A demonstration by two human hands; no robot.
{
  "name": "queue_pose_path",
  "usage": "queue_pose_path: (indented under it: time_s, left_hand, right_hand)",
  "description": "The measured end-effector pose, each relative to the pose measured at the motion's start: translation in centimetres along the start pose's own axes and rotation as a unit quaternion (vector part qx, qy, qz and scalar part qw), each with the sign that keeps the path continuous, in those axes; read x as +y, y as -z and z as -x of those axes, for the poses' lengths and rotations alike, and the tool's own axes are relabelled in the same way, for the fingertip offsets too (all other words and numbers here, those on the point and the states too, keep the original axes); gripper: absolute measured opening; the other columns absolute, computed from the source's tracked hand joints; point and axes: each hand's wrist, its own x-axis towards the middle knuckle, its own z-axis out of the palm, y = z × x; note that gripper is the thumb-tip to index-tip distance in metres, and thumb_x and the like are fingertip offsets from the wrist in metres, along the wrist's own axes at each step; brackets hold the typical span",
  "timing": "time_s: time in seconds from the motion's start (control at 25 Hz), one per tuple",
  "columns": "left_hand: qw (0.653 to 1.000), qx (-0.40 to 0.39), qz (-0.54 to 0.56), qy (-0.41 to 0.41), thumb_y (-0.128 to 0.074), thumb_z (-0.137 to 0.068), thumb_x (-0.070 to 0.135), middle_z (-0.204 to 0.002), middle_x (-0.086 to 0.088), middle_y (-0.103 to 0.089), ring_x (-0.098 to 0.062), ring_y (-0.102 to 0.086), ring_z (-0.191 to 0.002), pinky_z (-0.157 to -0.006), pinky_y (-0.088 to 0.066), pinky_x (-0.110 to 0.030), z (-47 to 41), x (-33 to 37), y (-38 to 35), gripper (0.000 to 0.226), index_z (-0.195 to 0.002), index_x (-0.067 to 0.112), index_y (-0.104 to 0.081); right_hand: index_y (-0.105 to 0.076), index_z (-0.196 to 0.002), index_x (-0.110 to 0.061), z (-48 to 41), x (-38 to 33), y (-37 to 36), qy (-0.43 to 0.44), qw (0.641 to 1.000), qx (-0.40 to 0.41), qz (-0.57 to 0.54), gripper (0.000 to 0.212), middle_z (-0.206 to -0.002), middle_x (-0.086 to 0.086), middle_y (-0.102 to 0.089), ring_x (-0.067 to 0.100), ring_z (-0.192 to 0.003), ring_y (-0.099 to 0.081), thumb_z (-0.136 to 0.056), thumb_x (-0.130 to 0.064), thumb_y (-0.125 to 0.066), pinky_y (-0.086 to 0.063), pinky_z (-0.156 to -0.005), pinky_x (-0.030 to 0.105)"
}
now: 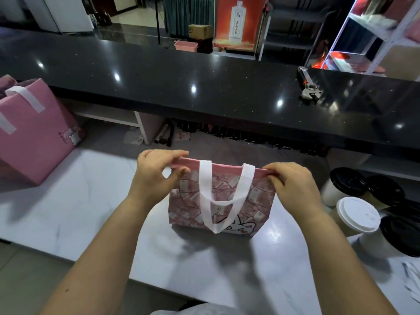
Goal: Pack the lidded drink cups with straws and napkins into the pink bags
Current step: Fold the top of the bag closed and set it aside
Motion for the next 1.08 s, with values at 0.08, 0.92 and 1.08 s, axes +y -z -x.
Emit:
queue_pose_path:
  time_s: [0.08, 0.92, 1.08]
  left_hand:
    - [0.999, 0.027, -0.017, 0.021, -0.067, -0.082, 0.022, -0.090, 0.004, -0.071, -0.019, -0.064, -0.084, -0.086, -0.039, -0.040, -0.1, -0.3, -0.4, 0.017, -0.096, 0.014, -0.071]
    - [0.844, 0.030, 0.375, 0.383, -0.074, -0.078, 0.001, -0.094, 0.010, -0.073, -0.004, -0.068, -0.086, -0.079, -0.056, -0.020, 3.9, -0.2, -3.2, 0.036, -0.105, 0.024, -0.068]
    - [0.801, 0.028, 0.401, 0.444, -0.066, -0.084, -0.004, -0.091, 0.011, -0.073, -0.001, -0.069, -0.085, -0.074, -0.054, -0.013, 7.2, -0.1, -4.9, 0.026, -0.107, 0.009, -0.069]
  right_hand:
    - [-0.071, -0.084, -0.014, -0.3, 0.0, -0.4, 0.010, 1.000, 0.017, 0.008, 0.016, -0.079, -0.001, -0.070, 0.028, -0.077, -0.061, -0.078, -0.001, -0.064, -0.050, -0.072, 0.041]
    - [-0.063, -0.111, -0.020, 3.2, 0.7, -5.2, -0.280, 0.832, 0.064, -0.474, 0.040, -0.105, -0.004, -0.070, 0.006, -0.097, -0.066, -0.073, -0.012, -0.076, -0.052, -0.085, 0.024]
    - [-0.065, -0.116, -0.007, 6.6, 0.5, -7.3, -0.297, 0.794, 0.013, -0.529, 0.036, -0.110, 0.002, -0.072, 0.012, -0.104, -0.066, -0.081, -0.003, -0.070, -0.052, -0.084, 0.021]
